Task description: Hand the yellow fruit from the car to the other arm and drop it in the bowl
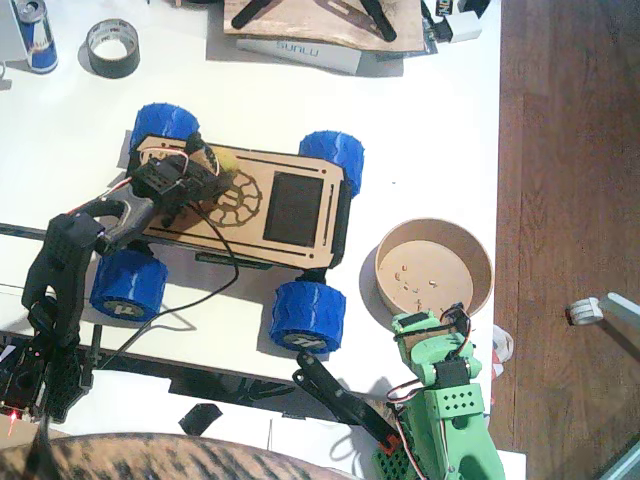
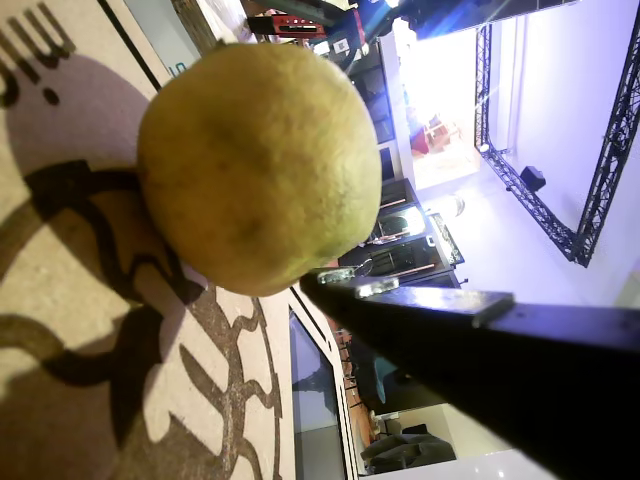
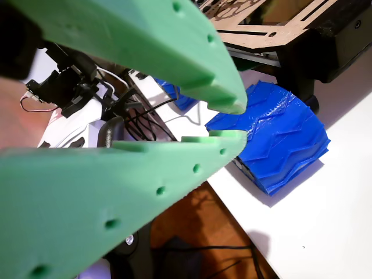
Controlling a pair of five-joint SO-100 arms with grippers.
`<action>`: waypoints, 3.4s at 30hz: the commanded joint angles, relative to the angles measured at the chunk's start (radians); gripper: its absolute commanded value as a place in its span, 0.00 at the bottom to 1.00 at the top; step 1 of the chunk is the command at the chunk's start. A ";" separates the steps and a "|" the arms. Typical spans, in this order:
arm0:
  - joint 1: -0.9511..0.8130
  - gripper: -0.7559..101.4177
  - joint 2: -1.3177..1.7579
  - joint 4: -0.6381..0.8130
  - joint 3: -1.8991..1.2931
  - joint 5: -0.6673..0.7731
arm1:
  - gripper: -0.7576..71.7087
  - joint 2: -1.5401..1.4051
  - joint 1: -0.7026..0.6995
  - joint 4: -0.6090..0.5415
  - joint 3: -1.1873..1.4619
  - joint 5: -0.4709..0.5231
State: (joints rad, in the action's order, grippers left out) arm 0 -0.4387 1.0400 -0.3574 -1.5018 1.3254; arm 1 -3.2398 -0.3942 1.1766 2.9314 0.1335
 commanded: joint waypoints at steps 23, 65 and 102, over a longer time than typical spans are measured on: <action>-0.005 0.01 -0.005 -0.014 0.028 -0.006 | 0.01 -0.009 0.018 0.008 -0.038 0.006; -0.121 0.01 1.434 -0.715 -0.428 0.008 | 0.01 0.396 -0.133 0.071 -0.586 0.057; -0.857 0.01 2.145 -0.871 -0.815 0.314 | 0.01 0.431 -0.980 -0.517 -0.514 0.850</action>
State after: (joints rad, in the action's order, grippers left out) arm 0 -1.2655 3.1585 -1.2103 -2.3240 1.6230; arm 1 -2.8072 -1.2410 0.7271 2.4191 0.9649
